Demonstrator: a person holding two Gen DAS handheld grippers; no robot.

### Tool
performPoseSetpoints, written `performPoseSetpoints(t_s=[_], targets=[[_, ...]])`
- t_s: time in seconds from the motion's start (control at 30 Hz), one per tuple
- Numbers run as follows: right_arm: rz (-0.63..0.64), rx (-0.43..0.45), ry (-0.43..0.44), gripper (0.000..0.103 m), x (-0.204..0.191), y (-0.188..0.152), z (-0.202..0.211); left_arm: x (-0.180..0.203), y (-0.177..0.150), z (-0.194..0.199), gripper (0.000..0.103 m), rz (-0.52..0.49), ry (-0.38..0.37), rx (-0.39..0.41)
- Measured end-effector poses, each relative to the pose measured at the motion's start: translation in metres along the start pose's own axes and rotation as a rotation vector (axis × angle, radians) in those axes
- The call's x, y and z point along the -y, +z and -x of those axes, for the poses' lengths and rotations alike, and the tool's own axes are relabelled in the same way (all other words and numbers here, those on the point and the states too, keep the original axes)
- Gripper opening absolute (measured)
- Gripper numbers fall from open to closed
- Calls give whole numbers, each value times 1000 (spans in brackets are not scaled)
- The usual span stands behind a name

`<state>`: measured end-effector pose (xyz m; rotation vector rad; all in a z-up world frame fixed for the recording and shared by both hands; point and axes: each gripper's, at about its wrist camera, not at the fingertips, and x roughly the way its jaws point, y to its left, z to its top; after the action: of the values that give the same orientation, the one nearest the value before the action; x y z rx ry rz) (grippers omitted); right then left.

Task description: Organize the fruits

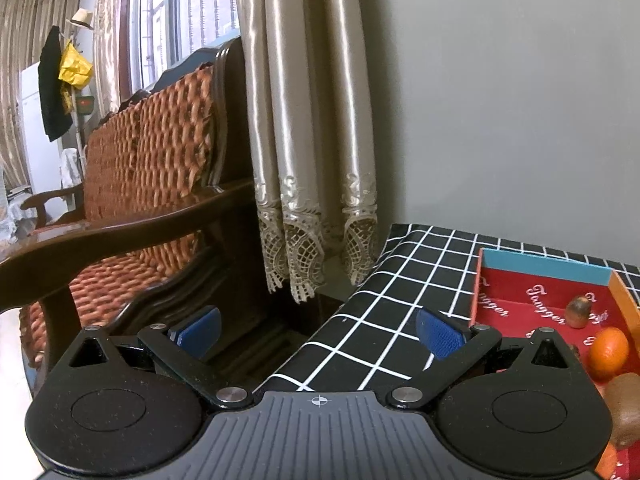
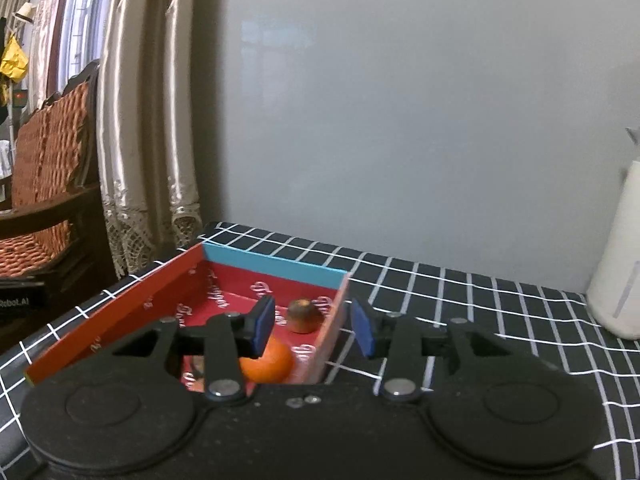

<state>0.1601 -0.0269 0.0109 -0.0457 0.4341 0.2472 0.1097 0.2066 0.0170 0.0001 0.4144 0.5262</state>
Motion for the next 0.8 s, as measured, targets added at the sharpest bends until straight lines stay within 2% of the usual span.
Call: performPoseSetpoints(t_s=[0.23,0.43,0.5,0.57,0.63,0.7,0.73,0.8], targets=[[-19,6,-87,41,38,-8,27,21,2,16,103,18,-77,14],[-26,-12,-158,42,70,-26,61,58,7,47,103,2,-182,46],[-29,-16,-173,48,79,-30,71,69,6,61,103,4,-237,49],[-51,-10,-184,75,90,-36,85,80,4,76,103,6,-293,52],[-104,7,-185,85,103,-44,104,89,3,91,103,15,-331,50],[-149,4,-182,89,107,-49,116,96,-1,108,103,16,-367,57],[-172,1,-182,103,108,-54,125,99,-6,118,103,10,-381,57],[-192,-3,-193,103,106,-62,139,101,-19,142,103,-19,-383,62]])
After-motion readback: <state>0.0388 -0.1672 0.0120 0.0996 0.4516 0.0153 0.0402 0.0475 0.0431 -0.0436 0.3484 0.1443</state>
